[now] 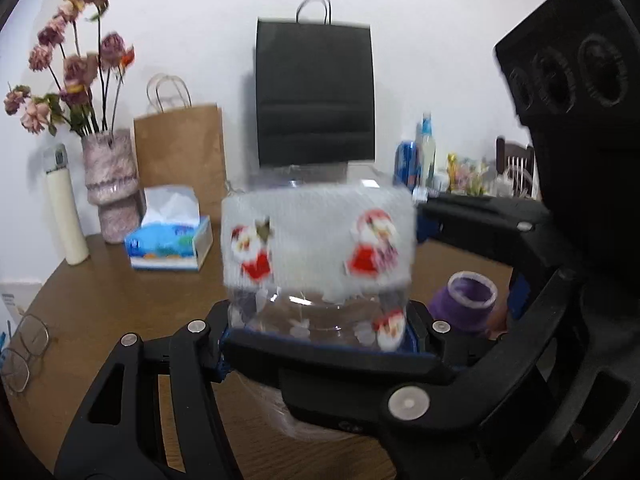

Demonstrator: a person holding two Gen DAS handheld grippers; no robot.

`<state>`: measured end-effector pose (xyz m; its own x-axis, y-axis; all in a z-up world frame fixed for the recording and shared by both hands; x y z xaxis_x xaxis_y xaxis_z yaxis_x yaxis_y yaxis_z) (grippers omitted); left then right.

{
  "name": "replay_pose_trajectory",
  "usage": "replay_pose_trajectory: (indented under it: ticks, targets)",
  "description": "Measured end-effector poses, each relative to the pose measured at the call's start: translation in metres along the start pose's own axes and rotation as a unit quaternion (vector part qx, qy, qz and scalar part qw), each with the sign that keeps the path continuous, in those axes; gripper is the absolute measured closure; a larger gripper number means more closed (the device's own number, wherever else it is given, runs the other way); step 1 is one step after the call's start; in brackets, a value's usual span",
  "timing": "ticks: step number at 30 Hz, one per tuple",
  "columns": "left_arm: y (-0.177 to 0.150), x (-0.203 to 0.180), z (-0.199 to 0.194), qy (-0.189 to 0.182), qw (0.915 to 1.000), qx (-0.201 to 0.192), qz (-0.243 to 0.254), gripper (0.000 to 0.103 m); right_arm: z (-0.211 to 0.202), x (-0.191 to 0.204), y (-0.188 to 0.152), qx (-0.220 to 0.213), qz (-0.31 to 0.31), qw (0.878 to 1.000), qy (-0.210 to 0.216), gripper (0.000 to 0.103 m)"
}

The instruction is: Flip cup upright

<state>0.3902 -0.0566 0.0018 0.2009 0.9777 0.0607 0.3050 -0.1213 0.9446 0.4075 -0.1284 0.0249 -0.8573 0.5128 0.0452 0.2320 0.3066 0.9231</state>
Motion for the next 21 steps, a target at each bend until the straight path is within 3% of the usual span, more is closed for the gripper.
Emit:
replay_pose_trajectory:
  ticks: [5,7,11,16,19,21]
  targets:
    - [0.022,0.002,0.006,0.009,0.9996,-0.023,-0.016,0.045,-0.013,0.005,0.026,-0.023,-0.082,0.996,-0.031,0.015]
    - [0.024,0.001,0.016,0.013,0.9996,-0.017,-0.018,0.045,-0.009,-0.009,0.030,-0.016,-0.073,0.997,-0.012,0.014]
    - [0.010,-0.001,0.039,0.006,0.9989,0.036,-0.029,0.046,0.008,-0.036,0.018,0.020,-0.021,1.000,0.009,0.014]
    - [-0.003,-0.001,0.016,-0.014,0.9986,0.035,-0.036,0.045,-0.008,0.001,0.004,0.008,-0.040,0.998,-0.038,0.014]
    - [-0.013,-0.001,-0.003,-0.019,0.9986,0.041,-0.026,0.045,-0.027,0.023,-0.012,-0.033,-0.039,0.996,-0.075,0.014]
    - [-0.021,-0.007,-0.010,-0.012,0.9985,0.053,-0.005,0.045,-0.038,0.031,-0.032,-0.055,-0.016,0.996,-0.064,0.014]
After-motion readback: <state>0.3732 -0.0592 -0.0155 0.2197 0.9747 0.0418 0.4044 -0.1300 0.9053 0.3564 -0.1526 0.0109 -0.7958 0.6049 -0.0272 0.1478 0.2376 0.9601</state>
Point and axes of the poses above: each gripper's, at about its wrist camera, not at the fingertips, and z roughly the way its jaws point, x to its left, y to its top, the point moved 1 cm from there along z, roughly the way its jaws point, and after that the axes turned 14 degrees about y, right-handed, at the moved point
